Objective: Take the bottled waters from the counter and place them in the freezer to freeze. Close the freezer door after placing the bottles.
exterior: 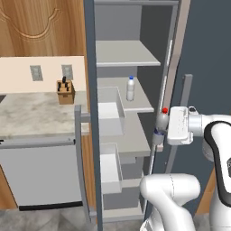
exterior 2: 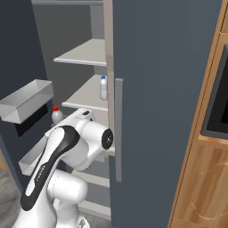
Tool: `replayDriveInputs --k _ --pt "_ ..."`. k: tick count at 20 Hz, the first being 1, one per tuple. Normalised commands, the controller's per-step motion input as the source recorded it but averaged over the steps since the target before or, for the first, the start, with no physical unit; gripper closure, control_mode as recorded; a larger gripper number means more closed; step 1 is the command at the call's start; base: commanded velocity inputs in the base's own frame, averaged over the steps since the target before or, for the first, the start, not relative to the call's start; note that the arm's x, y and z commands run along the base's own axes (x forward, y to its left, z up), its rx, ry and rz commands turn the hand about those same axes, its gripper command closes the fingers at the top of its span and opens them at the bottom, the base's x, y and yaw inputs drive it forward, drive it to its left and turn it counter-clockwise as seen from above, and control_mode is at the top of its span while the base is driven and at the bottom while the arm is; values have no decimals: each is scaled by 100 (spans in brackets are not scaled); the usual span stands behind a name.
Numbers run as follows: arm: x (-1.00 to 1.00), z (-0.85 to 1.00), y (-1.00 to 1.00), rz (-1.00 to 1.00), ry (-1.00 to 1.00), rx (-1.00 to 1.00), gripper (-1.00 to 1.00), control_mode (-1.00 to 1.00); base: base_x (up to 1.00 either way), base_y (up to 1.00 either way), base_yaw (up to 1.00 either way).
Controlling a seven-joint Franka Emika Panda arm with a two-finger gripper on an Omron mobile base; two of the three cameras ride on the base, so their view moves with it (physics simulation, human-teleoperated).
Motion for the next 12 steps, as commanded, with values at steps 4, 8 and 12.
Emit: replayDriveInputs --k 4,8,12 --pt "0 0 0 0 0 0 100 100 26 14 0" --pt "0 0 0 0 0 0 100 100 31 11 0" --pt "0 0 0 0 0 0 100 100 33 12 0"
